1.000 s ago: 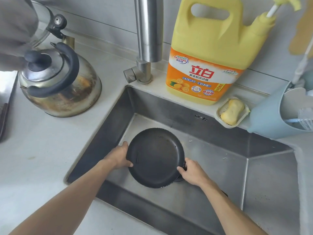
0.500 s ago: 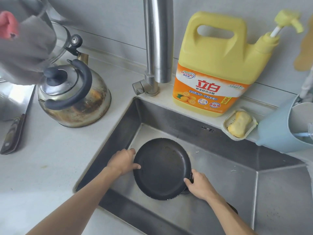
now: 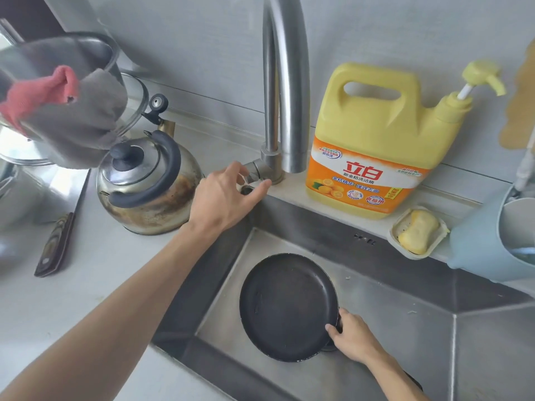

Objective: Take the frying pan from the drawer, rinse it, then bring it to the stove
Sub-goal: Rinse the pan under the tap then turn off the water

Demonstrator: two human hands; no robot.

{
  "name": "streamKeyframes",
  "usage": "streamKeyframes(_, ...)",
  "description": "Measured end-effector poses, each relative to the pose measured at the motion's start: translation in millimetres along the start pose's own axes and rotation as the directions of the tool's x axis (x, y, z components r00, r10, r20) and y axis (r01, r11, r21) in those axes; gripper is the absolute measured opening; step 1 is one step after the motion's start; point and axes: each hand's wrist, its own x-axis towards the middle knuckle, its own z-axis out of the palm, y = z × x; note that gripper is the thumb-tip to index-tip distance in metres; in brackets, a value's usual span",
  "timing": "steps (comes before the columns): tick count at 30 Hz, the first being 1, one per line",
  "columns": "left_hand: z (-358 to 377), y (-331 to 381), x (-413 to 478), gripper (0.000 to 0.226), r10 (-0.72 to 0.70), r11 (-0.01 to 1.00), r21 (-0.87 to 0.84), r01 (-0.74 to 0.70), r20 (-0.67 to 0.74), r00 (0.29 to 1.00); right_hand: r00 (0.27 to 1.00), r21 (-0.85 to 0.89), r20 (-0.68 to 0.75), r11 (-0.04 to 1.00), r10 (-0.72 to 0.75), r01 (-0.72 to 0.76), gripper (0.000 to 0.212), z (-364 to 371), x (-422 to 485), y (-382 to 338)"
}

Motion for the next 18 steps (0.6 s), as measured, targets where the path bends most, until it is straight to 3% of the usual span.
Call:
streamKeyframes(7, 5.6, 11.9, 21.6, 0.051, -0.044, 0.991, 0.128, 0.040, 0.032, 0.999, 1.000, 0.012, -0.004, 1.000, -0.008, 0.008, 0.023, -0.5, -1.6, -0.6)
streamKeyframes(18, 1.5, 13.8, 21.9, 0.049, -0.103, 0.985, 0.142, 0.093, 0.065, 0.993, 1.000, 0.004, -0.008, 1.000, -0.011, 0.011, 0.017, -1.7, -2.0, -2.3)
